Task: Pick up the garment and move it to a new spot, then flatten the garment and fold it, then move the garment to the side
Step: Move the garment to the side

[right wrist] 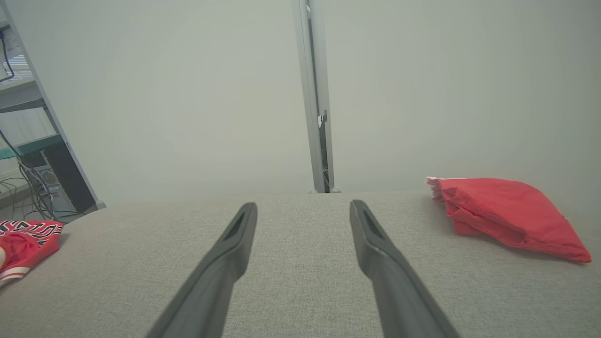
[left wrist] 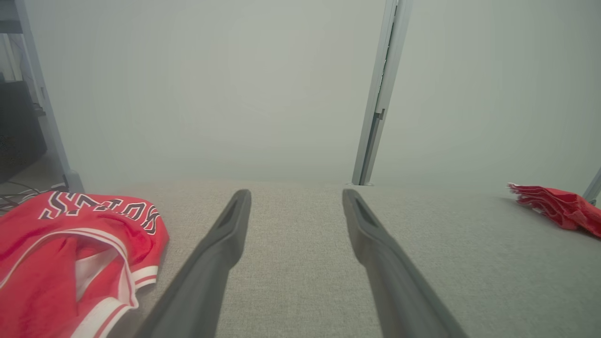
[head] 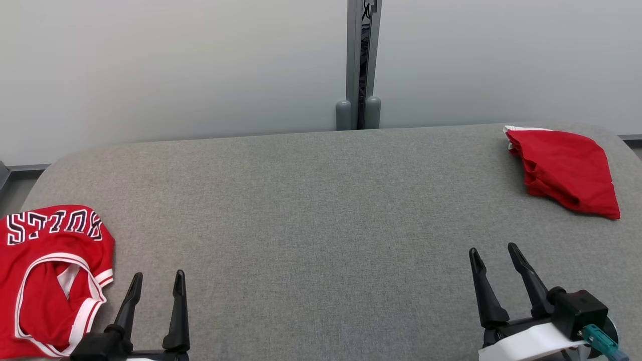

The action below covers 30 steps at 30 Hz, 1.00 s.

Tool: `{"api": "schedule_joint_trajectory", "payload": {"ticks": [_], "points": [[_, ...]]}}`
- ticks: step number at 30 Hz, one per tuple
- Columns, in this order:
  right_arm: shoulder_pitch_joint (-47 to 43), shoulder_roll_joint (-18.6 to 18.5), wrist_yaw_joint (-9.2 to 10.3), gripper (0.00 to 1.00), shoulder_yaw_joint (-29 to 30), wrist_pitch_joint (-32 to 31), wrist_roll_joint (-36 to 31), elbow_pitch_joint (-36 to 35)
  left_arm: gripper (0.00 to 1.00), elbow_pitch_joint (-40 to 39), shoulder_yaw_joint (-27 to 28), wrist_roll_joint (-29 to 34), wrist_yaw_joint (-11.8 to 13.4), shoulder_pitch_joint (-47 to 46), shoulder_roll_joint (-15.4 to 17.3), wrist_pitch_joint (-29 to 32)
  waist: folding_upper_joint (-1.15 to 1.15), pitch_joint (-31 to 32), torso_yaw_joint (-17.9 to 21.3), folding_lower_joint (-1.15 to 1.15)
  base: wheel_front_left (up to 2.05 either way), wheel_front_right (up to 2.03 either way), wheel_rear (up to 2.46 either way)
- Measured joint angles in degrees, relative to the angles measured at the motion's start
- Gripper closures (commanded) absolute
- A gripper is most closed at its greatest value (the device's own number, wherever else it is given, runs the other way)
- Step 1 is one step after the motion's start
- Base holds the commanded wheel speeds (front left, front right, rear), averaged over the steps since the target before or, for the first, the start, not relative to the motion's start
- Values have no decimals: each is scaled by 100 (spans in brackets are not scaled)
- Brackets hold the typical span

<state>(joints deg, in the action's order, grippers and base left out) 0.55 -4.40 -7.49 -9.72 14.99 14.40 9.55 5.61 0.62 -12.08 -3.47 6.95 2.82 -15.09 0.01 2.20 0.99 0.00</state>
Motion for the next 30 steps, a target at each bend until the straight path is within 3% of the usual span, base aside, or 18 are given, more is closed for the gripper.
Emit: {"api": "schedule_joint_trajectory", "payload": {"ticks": [30], "points": [[-83, 36, 0, 0, 49, -1, 20, -29, 0, 48, -133, 79, 102, 54, -1, 0, 0, 12, -16, 0, 0, 0, 0]]}}
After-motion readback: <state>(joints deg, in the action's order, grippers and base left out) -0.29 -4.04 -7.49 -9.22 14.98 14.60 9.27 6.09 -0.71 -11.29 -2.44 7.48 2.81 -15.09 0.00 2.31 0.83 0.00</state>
